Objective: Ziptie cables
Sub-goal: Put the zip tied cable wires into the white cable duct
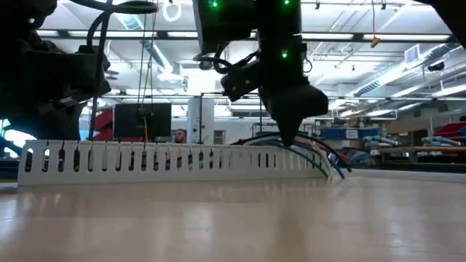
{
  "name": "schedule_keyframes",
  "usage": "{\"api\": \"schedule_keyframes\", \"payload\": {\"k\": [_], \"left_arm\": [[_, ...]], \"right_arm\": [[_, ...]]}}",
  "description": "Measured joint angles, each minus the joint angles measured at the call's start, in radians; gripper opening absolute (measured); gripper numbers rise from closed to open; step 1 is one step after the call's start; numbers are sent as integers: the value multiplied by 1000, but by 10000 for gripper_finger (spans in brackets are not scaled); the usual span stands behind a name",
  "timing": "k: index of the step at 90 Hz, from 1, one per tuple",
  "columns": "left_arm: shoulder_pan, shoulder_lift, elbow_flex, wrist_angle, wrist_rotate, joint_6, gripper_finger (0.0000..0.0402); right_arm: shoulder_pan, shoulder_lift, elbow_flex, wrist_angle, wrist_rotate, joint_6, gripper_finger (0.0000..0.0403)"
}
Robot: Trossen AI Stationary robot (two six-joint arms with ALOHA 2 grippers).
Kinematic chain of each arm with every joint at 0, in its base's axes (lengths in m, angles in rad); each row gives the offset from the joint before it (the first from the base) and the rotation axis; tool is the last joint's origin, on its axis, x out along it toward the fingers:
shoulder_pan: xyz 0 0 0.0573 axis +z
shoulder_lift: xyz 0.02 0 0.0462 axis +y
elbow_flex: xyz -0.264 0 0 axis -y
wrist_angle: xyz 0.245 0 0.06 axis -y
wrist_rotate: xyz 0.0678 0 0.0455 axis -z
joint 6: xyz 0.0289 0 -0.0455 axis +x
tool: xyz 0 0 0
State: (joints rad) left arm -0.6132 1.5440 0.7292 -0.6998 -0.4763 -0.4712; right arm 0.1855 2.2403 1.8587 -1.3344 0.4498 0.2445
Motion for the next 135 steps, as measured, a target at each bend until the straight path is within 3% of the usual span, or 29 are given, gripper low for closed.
{"api": "schedule_keyframes", "payload": {"k": [18,26,59,66,79,92,102,111,123,135], "left_arm": [[-31,1,0,-18,-4,-7,1],[-39,0,0,-25,-3,-28,1],[-44,0,1,-57,10,-38,1],[-46,0,0,-58,10,-47,1],[-49,0,0,-58,9,-50,1],[-49,0,0,-57,10,-32,1],[-49,0,0,-57,10,-26,1],[-49,0,0,-56,10,-34,1],[-48,0,0,-54,11,-61,1],[-48,0,0,-54,12,-80,1]], "right_arm": [[-35,-5,3,30,-98,-60,0],[-36,-8,11,11,-81,-55,0],[50,-81,95,-63,-221,15,0],[90,-109,95,-97,-179,87,0],[206,-183,-2,-68,6,307,0],[328,-249,-173,104,326,557,0],[372,-245,-287,290,426,600,6],[377,-246,-346,435,416,599,27],[363,-246,-342,421,298,677,77],[355,-246,-342,415,222,691,154]]}}
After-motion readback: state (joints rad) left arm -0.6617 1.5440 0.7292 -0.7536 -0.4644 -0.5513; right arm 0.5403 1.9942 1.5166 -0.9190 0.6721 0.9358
